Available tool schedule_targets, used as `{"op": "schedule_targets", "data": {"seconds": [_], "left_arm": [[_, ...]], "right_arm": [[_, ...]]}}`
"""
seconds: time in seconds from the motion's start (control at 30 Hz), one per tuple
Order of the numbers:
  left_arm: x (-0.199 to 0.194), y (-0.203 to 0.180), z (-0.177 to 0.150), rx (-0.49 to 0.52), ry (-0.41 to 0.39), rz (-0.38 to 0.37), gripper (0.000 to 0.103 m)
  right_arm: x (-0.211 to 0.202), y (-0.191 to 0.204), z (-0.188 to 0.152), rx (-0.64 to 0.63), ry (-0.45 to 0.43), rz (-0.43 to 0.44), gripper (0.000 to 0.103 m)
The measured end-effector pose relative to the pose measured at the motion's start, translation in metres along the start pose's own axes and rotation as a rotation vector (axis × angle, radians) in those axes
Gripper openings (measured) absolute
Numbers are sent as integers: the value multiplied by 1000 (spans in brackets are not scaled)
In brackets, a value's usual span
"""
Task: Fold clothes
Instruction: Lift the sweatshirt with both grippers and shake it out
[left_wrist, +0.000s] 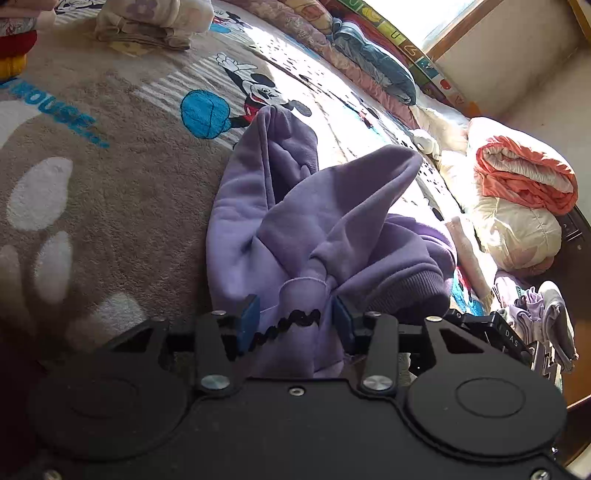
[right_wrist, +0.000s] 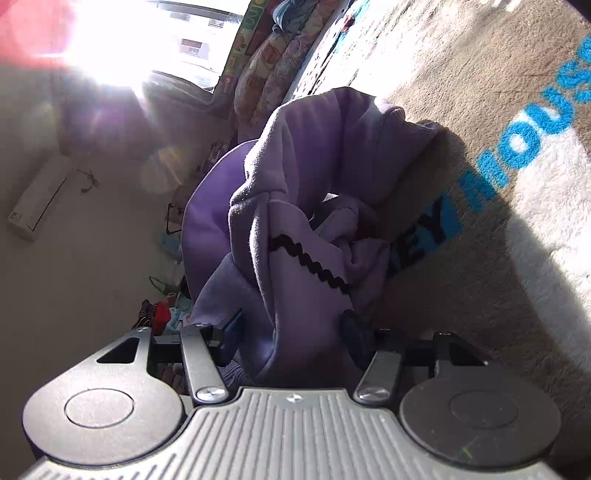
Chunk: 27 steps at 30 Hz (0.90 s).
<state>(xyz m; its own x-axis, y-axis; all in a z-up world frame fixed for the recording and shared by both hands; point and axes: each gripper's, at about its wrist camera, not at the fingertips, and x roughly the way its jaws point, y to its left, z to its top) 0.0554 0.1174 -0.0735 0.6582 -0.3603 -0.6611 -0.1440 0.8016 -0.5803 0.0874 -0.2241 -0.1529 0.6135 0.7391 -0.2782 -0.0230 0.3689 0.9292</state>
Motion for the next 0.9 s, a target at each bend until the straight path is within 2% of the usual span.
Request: {"op": "schedule_targets", "data": {"seconds": [0.1,0.27,0.47,0.57,0.63,0.7,0.77,0.9], "left_arm": [[-3,5,-1,-29,-5,-13,35],[-6,7,4,-118,-25,-139,35],[4,-2,1,-59,-18,-42,36],[10,6,-2,-82,-5,-26,35],[13,8,-3,-65,-9,2,34],[18,10,-4,-60,17,-5,18],[17,9,-4,-58,20,-25,13],[-8,1,4,-75,-47,-166,11]], "right_arm": [[-5,-2,5,-6,-18,-11,58],[5,-4,5,-27,18,-21,58],[8,-9,1,0,42,7,55],[6,-12,1,10,36,22,40],[5,-12,1,11,36,31,37],[2,-5,0,0,30,63,28],[-2,5,1,-19,18,96,21],[-11,30,8,-30,-14,185,18]]}}
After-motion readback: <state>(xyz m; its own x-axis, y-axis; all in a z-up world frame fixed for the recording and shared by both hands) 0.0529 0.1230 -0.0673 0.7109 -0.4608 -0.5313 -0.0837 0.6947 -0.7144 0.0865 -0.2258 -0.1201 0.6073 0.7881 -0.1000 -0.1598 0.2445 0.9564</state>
